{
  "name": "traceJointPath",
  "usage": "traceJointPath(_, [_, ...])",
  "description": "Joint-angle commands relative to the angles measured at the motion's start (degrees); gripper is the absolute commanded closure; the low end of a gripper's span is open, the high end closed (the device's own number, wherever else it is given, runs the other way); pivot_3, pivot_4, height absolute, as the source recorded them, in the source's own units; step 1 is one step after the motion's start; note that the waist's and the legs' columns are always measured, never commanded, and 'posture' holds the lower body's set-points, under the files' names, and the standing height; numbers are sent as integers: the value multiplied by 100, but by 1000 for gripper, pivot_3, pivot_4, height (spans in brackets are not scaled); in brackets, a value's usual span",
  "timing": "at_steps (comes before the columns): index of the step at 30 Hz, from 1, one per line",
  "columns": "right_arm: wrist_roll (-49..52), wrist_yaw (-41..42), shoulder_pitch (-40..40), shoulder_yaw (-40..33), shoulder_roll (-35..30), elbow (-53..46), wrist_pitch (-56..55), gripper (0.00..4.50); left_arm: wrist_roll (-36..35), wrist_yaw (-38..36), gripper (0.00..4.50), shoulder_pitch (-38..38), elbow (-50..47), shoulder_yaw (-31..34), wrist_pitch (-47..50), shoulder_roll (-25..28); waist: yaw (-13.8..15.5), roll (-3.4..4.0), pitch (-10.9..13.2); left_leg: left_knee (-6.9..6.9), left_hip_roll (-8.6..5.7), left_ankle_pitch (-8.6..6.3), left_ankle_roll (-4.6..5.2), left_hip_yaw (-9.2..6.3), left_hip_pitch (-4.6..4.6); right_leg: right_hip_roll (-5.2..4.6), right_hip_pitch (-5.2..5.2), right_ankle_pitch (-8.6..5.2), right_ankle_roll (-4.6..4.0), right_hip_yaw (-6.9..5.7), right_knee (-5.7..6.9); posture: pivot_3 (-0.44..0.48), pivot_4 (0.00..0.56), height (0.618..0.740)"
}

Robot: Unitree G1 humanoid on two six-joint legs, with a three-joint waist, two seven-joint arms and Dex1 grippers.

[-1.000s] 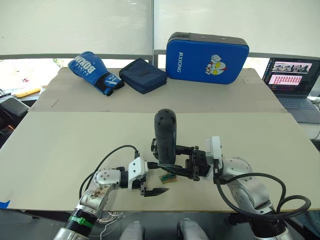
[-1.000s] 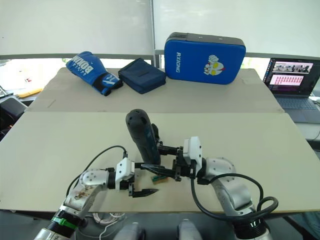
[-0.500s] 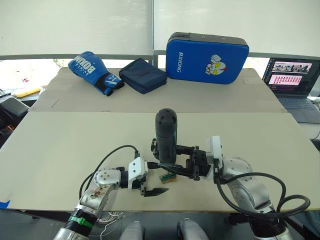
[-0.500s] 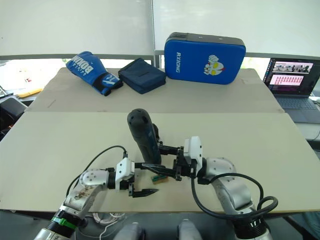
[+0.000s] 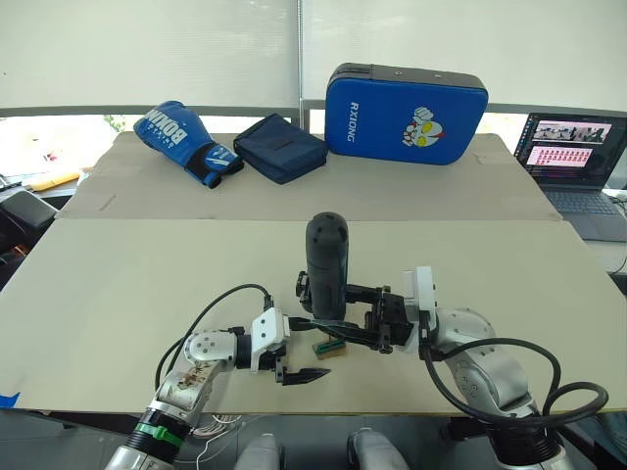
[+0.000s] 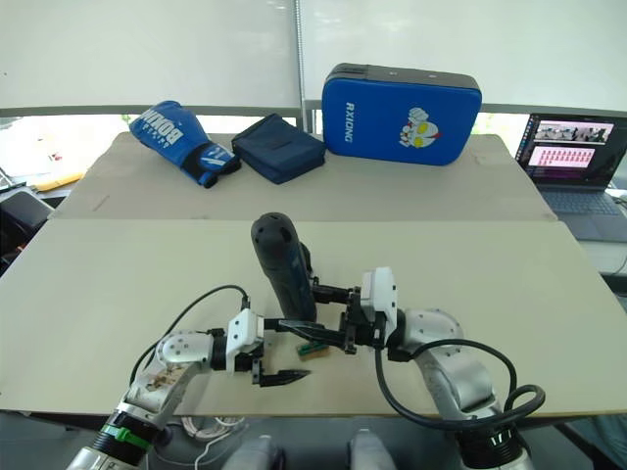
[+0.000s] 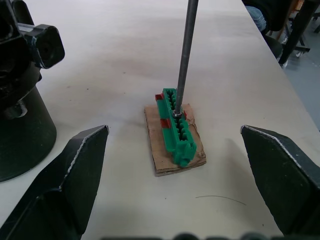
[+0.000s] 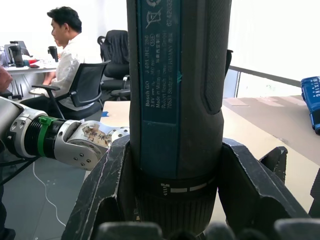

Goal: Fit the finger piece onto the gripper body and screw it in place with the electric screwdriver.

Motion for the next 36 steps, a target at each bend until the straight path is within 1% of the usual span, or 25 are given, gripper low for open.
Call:
traceJointPath(1, [65, -39, 11, -81, -6, -155, -4, 2595, 69, 3, 27, 131, 91, -250, 82, -57, 0, 0, 0, 0, 0, 0, 0, 0, 0, 0, 0, 0, 0, 0, 0, 0, 150, 740])
traceJointPath(6, [-23, -76, 17, -40, -25, -128, 1, 2595, 69, 4, 27, 129, 92, -250, 84, -54, 0, 0, -2, 0, 0, 0, 0, 0, 0, 0, 1, 0, 0, 0, 0, 0, 150, 740])
traceJointPath(12, [-117, 88, 3, 66, -111, -172, -99, 2595, 64, 0, 27, 134, 92, -247, 81, -44, 0, 0, -6, 0, 0, 0, 0, 0, 2, 0, 2, 0, 0, 0, -1, 0, 150, 740])
traceJointPath(20, [-49, 92, -22, 29, -109, -219, -97, 2595, 60, -6, 27, 130, 95, -249, 85, -32, 0, -1, -7, 0, 0, 0, 0, 0, 2, 0, 3, 0, 0, 0, -1, 0, 150, 740])
traceJointPath(36, [265, -328, -87, -178, -1, -203, 313, 2595, 57, -18, 27, 157, 101, -260, 69, -33, -1, 0, -7, 0, 0, 0, 0, 0, 2, 0, 2, 0, 0, 0, 0, 0, 150, 740])
